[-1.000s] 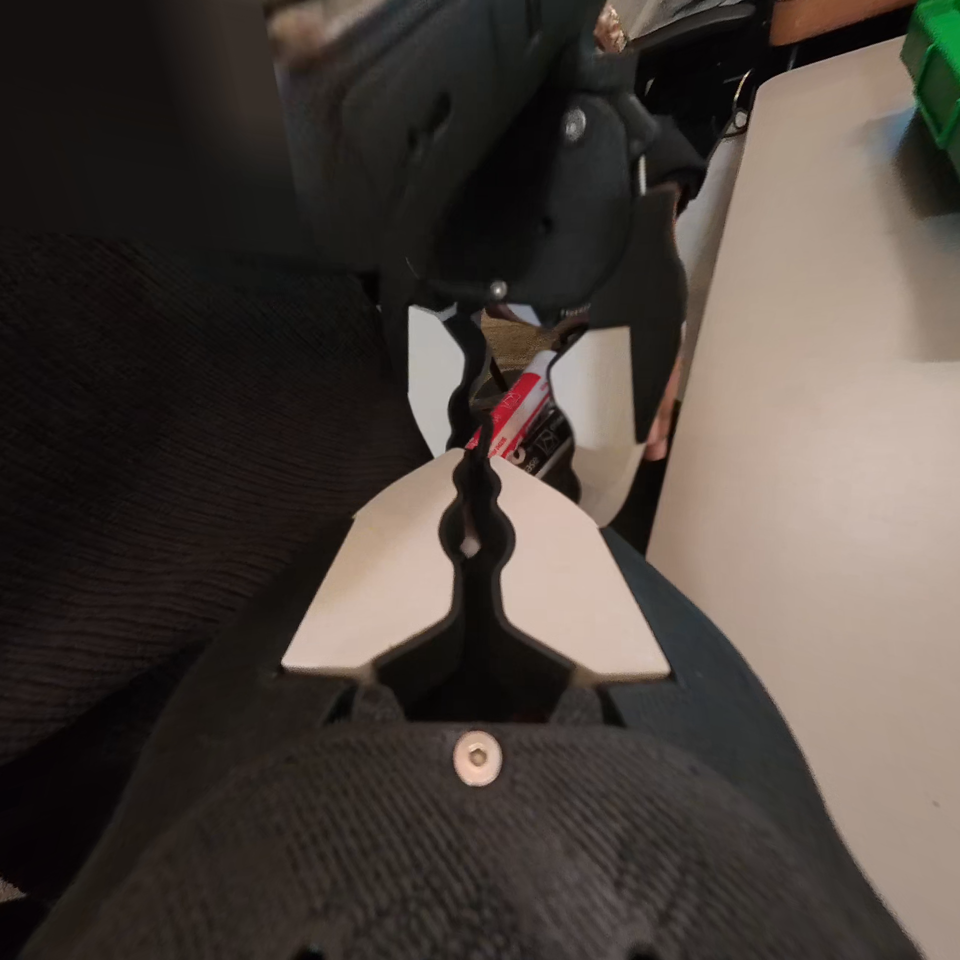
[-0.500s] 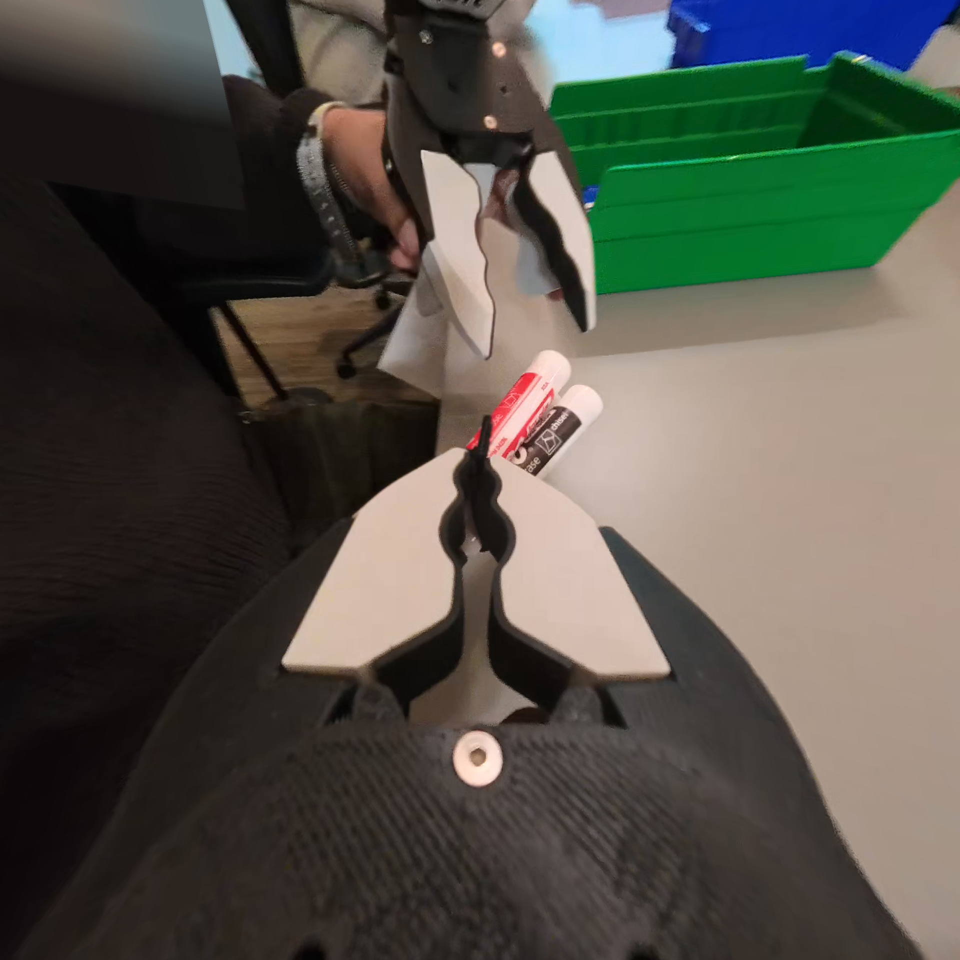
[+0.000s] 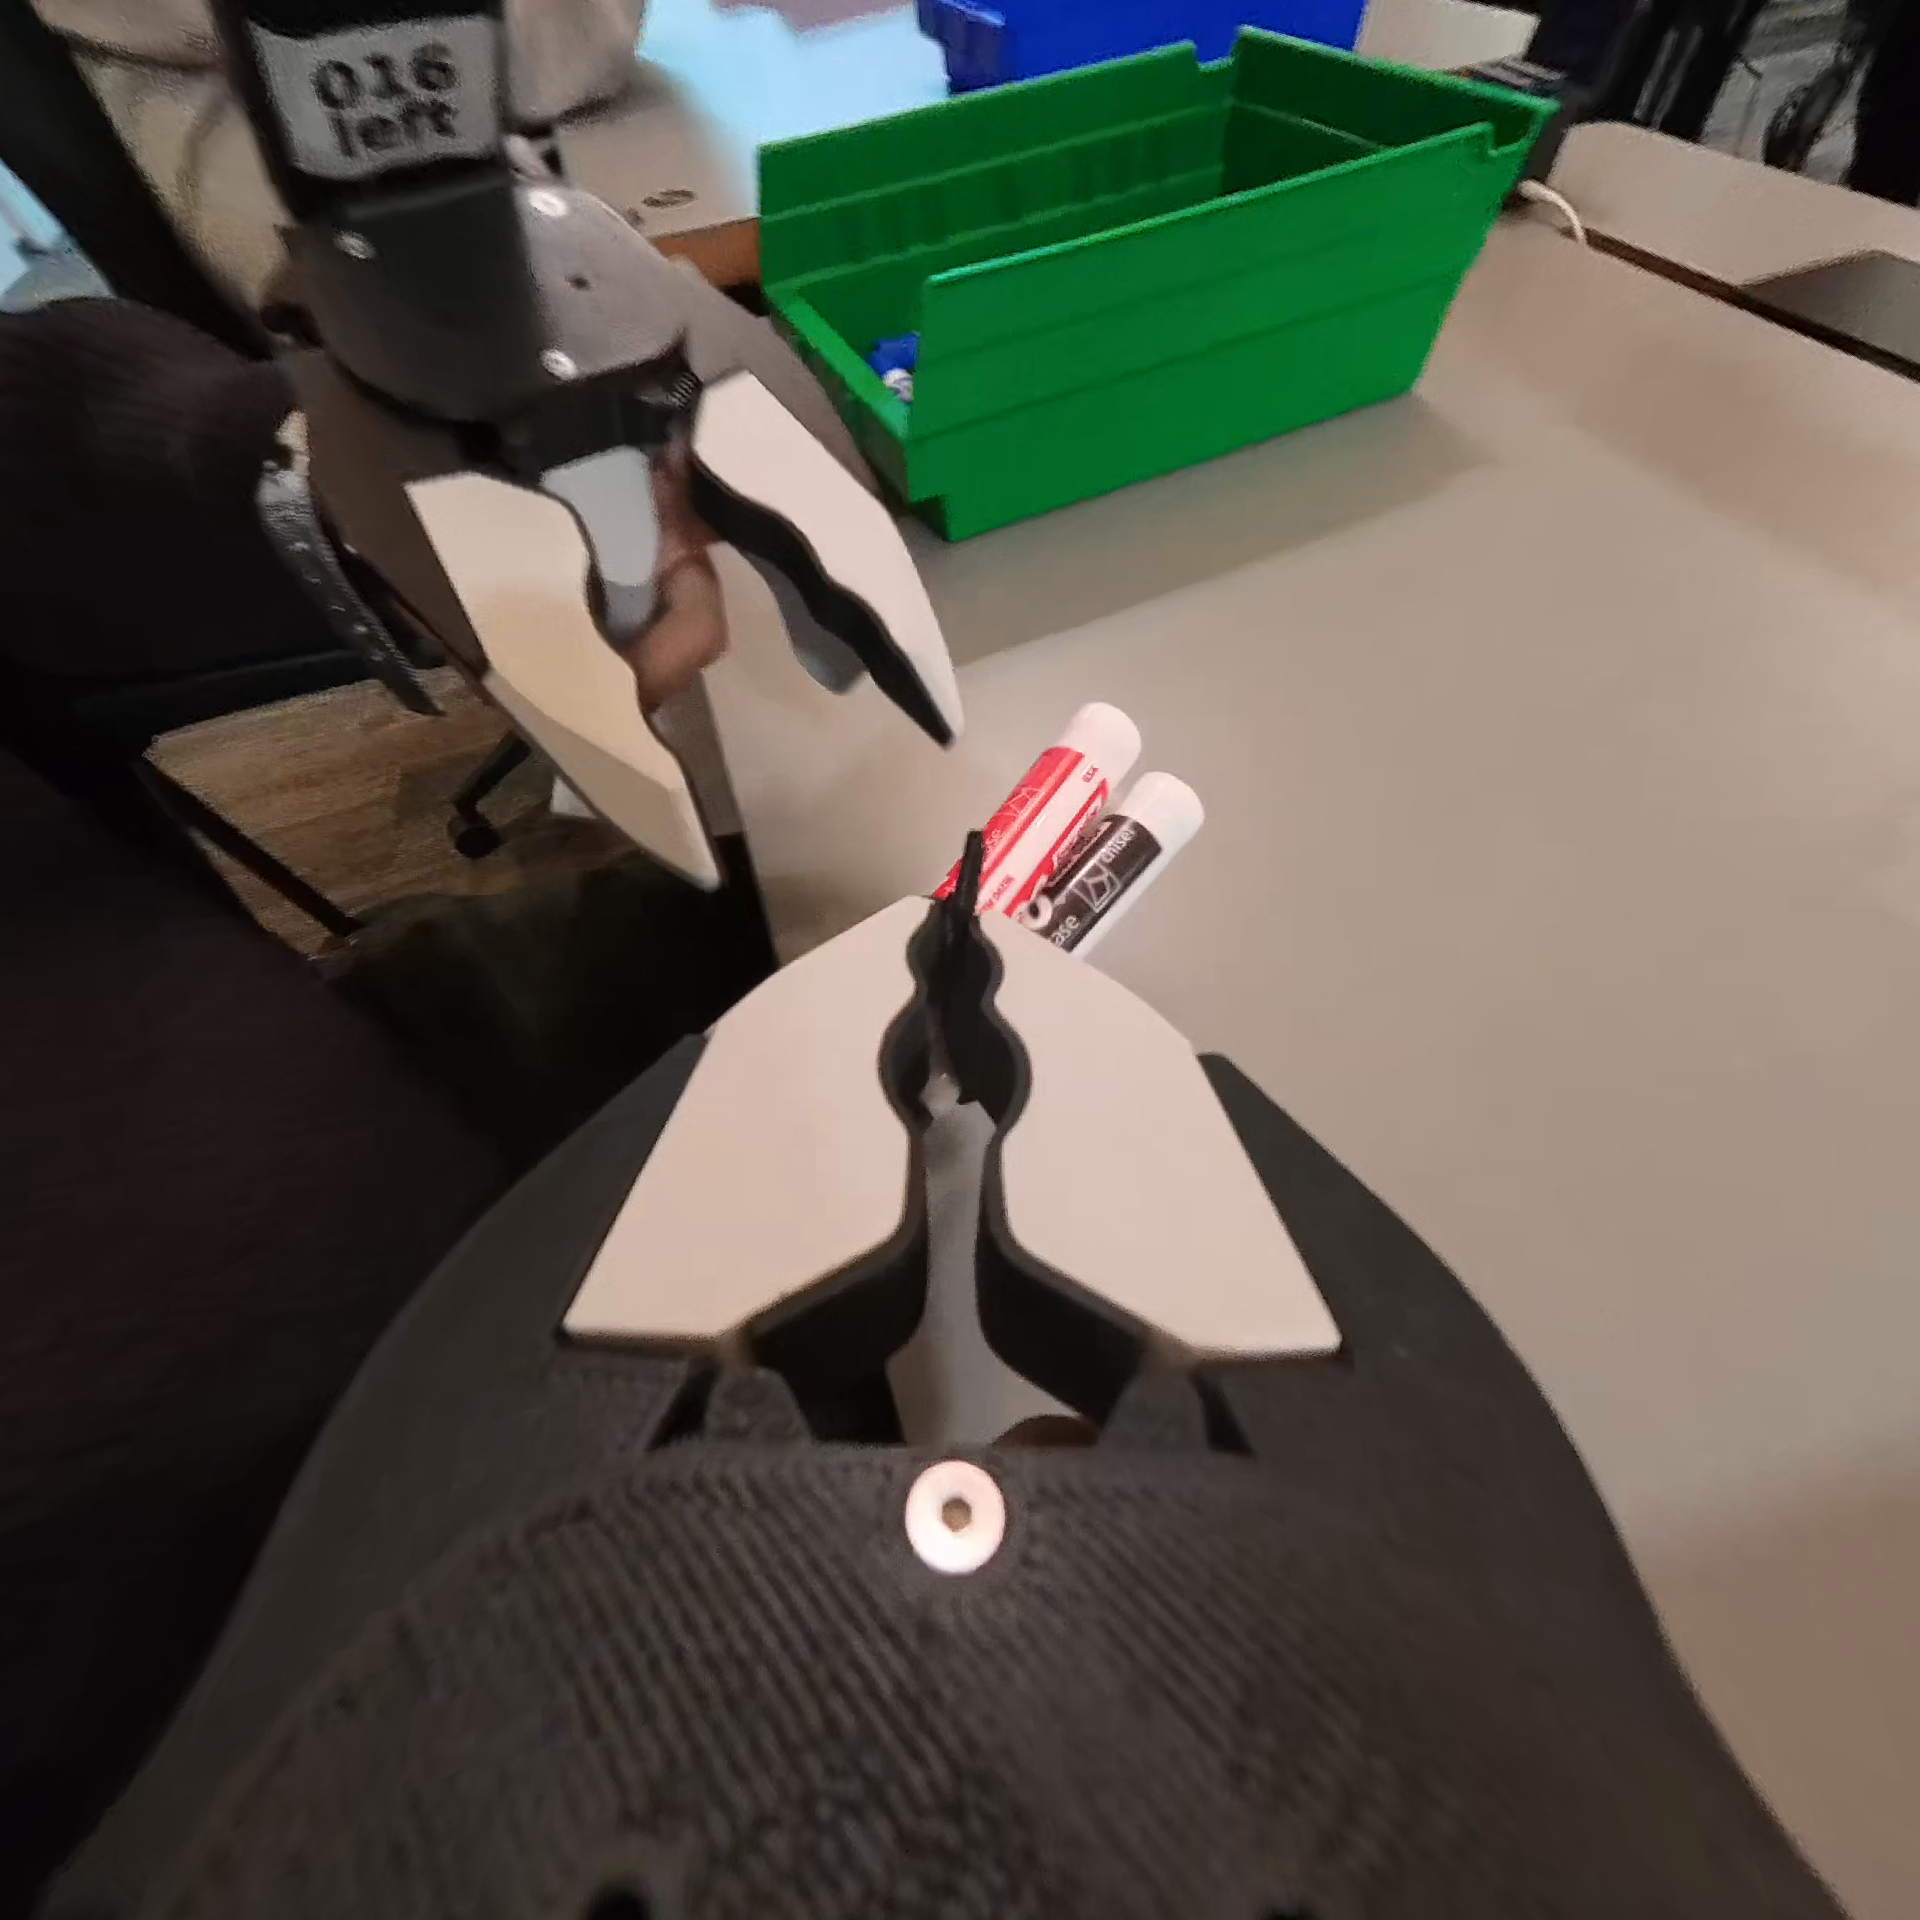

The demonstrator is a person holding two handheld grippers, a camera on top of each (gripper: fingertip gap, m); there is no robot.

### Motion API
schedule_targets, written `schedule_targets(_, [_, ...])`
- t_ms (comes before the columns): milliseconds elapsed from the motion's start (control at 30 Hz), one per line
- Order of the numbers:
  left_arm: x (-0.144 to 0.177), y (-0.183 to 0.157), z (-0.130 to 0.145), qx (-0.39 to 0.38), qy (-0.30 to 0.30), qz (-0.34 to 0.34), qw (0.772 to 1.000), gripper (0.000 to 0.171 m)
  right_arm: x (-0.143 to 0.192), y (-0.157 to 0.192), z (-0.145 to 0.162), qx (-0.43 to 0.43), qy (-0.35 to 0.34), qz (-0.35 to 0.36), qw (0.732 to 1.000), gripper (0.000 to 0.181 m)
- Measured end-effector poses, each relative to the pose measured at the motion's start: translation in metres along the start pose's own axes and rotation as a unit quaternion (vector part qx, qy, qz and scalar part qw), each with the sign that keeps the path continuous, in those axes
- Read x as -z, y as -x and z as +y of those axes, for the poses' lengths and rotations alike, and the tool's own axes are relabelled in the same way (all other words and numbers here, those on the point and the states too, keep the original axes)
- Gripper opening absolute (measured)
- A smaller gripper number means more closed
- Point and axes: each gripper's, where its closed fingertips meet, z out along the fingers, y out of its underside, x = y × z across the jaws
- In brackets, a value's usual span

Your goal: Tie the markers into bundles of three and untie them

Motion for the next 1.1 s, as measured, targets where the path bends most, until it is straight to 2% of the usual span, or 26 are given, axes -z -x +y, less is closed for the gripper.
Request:
schedule_targets(167, [-0.008,-0.02,0.006,-0.029,0.007,0.036,0.999,0.06,0.002,0.019,0.0,0.025,-0.015,-0.049,0.998,0.003])
schedule_targets(400, [-0.003,0.005,0.009,-0.026,0.01,-0.019,0.999,0.062,0.007,0.008,0.009,0.017,-0.009,-0.049,0.999,0.003])
schedule_targets(567, [-0.003,0.002,0.004,0.012,-0.011,0.006,1.0,0.063,0.007,0.013,0.008,0.022,-0.013,-0.059,0.998,0.003])
schedule_targets(700, [-0.006,-0.004,0.006,-0.001,-0.006,0.014,1.0,0.064,0.005,0.014,0.009,0.015,-0.014,-0.066,0.998,0.003])
schedule_targets(800, [-0.006,-0.003,0.006,-0.008,-0.007,0.01,1.0,0.063,0.005,0.013,0.007,-0.009,-0.027,-0.074,0.997,0.003])
schedule_targets(1000, [0.002,0.006,-0.005,0.029,-0.045,0.006,0.999,0.062,0.017,0.001,-0.013,-0.114,-0.105,-0.106,0.982,0.004])
schedule_targets(1100, [0.009,0.007,-0.016,0.033,-0.079,0.009,0.996,0.059,0.016,-0.001,-0.01,-0.112,-0.098,-0.099,0.984,0.004])
